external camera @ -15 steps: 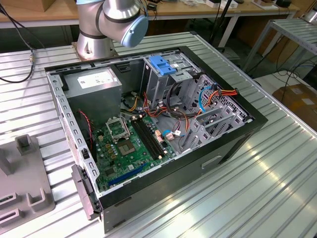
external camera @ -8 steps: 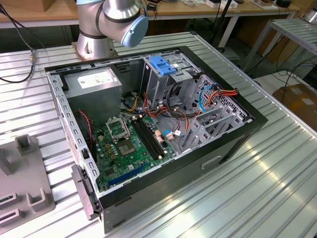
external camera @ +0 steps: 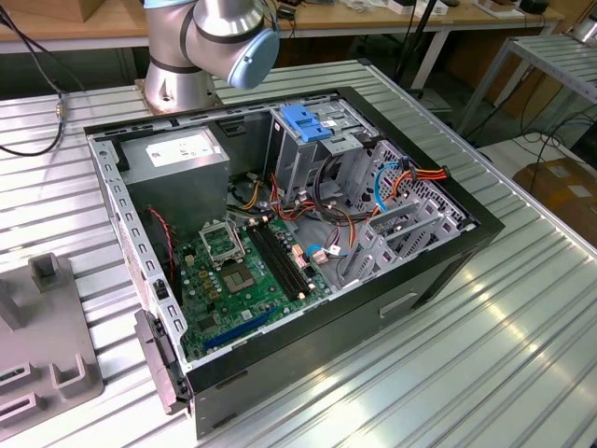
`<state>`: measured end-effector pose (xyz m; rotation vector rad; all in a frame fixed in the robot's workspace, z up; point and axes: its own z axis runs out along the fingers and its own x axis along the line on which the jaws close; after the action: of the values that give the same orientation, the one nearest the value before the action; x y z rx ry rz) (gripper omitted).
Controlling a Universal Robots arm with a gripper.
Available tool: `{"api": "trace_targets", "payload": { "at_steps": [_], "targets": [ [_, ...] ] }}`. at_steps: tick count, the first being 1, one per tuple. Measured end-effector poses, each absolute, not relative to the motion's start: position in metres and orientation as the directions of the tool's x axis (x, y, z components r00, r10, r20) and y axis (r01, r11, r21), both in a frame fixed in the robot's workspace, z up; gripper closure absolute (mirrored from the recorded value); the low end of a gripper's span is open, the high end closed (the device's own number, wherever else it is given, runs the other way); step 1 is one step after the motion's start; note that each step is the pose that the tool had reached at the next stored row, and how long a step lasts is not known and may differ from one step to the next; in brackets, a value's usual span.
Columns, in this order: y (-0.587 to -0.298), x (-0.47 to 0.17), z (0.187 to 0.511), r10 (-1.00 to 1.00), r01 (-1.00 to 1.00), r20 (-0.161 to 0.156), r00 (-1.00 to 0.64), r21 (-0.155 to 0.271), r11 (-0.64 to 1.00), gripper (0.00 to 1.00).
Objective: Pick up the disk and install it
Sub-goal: 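Pick up the disk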
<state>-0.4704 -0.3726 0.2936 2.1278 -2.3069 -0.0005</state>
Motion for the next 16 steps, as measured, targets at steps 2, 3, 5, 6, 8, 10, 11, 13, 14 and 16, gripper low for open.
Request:
{"api": "trace_targets", "payload": {
  "at_steps": [2, 3, 5, 6, 8, 10, 11, 13, 14, 16],
  "targets": [
    [-0.3726, -0.4704, 0.2936, -0.997, -0.997, 0.002, -0.08, 0.003, 0.08, 0.51],
    [-0.3725, -0.4704, 0.2936, -0.997, -0.997, 0.002, -0.08, 0.003, 0.08, 0.51],
    [-0.3723, -0.4704, 0.2936, -0.997, -0.997, 0.002, -0.08, 0.003, 0.08, 0.51],
    [-0.3722, -0.4704, 0.2936, -0.997, -0.997, 0.002, -0.081, 0.003, 0.081, 0.53],
    [-0.3721, -0.4704, 0.2936, -0.997, -0.997, 0.002, -0.081, 0.003, 0.081, 0.6],
    [-0.372, -0.4704, 0.2936, -0.997, -0.997, 0.002, -0.08, 0.003, 0.08, 0.63],
    [-0.3719, -0.4704, 0.2936, -0.997, -0.997, 0.002, -0.081, 0.003, 0.081, 0.63],
    [-0.3719, -0.4704, 0.2936, -0.997, -0.997, 0.002, -0.08, 0.003, 0.08, 0.63],
    [-0.3719, -0.4704, 0.2936, -0.997, -0.997, 0.002, -0.08, 0.003, 0.08, 0.63],
    [-0.372, -0.4704, 0.2936, -0.998, -0.998, 0.002, -0.07, 0.003, 0.07, 0.63]
  ]
}}
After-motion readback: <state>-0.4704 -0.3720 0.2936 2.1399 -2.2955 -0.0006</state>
